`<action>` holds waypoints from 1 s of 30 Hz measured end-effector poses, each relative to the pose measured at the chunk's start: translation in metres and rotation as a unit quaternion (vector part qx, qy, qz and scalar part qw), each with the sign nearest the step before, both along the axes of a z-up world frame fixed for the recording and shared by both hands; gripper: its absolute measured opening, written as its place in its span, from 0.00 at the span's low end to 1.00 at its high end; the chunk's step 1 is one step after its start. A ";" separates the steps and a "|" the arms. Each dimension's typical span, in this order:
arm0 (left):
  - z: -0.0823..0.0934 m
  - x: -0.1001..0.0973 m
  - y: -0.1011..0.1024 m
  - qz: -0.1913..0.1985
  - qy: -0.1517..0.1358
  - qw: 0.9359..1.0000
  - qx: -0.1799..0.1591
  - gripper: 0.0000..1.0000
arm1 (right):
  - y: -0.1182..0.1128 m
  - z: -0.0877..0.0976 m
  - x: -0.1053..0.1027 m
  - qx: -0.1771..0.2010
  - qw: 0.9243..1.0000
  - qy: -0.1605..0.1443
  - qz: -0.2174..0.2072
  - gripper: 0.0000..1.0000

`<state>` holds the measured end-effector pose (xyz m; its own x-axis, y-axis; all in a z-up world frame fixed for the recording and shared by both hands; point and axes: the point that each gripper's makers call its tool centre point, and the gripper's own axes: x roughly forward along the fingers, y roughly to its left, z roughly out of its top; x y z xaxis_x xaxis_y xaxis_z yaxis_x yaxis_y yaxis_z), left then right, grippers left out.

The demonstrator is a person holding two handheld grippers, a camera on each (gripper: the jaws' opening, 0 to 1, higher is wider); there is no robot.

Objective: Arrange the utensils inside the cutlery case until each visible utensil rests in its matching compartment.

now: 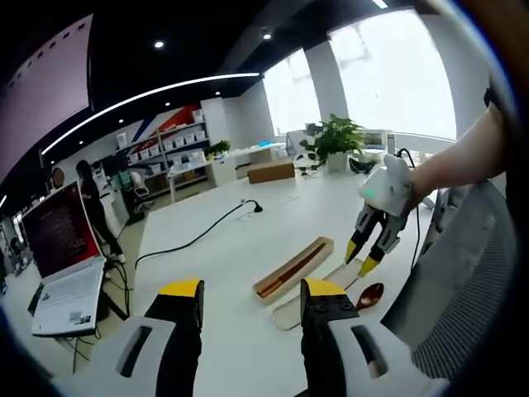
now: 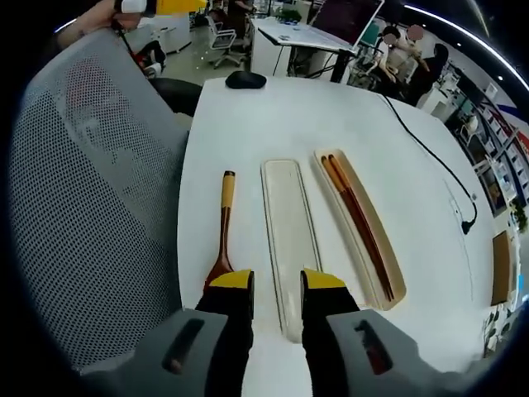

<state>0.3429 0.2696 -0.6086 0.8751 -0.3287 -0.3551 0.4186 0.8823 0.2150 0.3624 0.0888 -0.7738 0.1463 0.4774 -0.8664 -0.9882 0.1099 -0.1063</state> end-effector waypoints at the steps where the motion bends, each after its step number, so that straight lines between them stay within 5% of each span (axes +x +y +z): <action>1: 0.000 0.000 0.000 0.000 0.000 1.000 0.000 0.48 | 0.001 -0.002 -0.002 -0.001 1.000 0.004 0.003 0.19; 20: 0.005 0.001 0.001 0.002 -0.011 1.000 -0.018 0.48 | 0.014 -0.024 -0.023 -0.025 0.997 0.060 0.035 0.18; 30: 0.004 0.000 -0.001 -0.003 -0.006 1.000 -0.021 0.48 | 0.023 -0.038 -0.036 -0.050 0.995 0.065 0.063 0.18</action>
